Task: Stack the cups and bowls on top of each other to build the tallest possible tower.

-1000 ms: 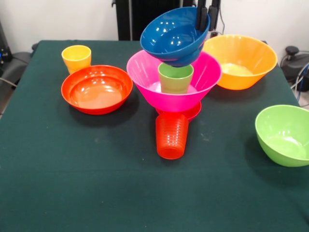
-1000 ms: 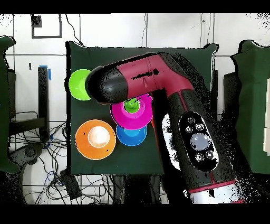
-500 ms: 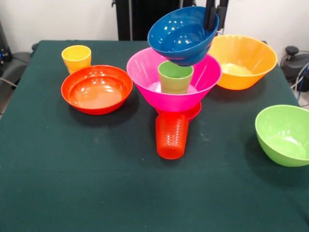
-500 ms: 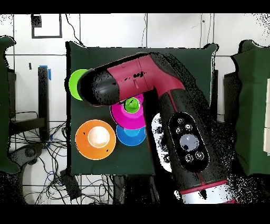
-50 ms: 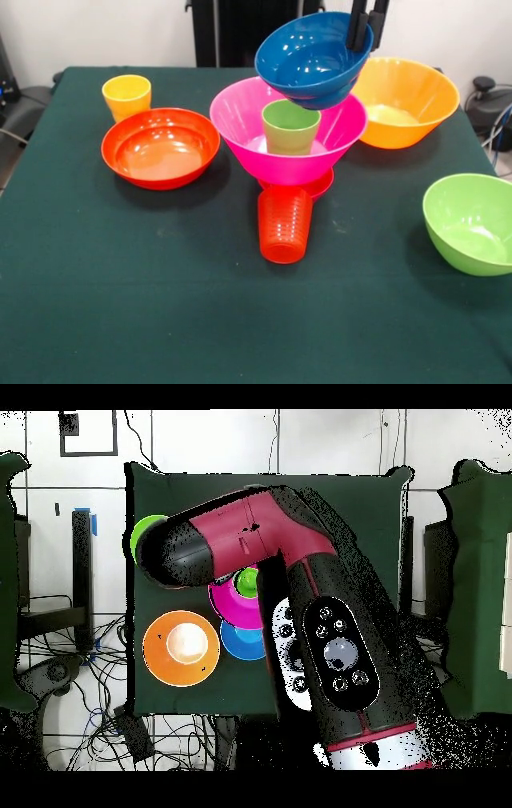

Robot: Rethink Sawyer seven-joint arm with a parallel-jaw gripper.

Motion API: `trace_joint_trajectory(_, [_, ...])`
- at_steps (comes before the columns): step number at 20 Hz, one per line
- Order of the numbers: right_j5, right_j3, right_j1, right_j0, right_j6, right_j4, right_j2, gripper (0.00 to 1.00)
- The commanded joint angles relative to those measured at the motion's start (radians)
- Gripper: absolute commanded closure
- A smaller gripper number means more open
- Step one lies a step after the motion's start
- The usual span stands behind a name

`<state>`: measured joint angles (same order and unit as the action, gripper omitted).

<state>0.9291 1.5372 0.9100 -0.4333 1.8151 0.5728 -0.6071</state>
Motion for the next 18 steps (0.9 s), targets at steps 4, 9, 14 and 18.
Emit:
trace_joint_trajectory(4, [0.015,0.039,-0.013,0.042,-0.046,0.134,0.085,1.0])
trace_joint_trajectory(9, [0.011,0.025,-0.019,0.043,-0.059,0.144,0.086,1.0])
trace_joint_trajectory(14, [0.003,0.016,-0.021,0.047,-0.058,0.159,0.092,1.0])
trace_joint_trajectory(18, [-0.008,0.021,-0.013,0.059,-0.038,0.177,0.106,1.0])
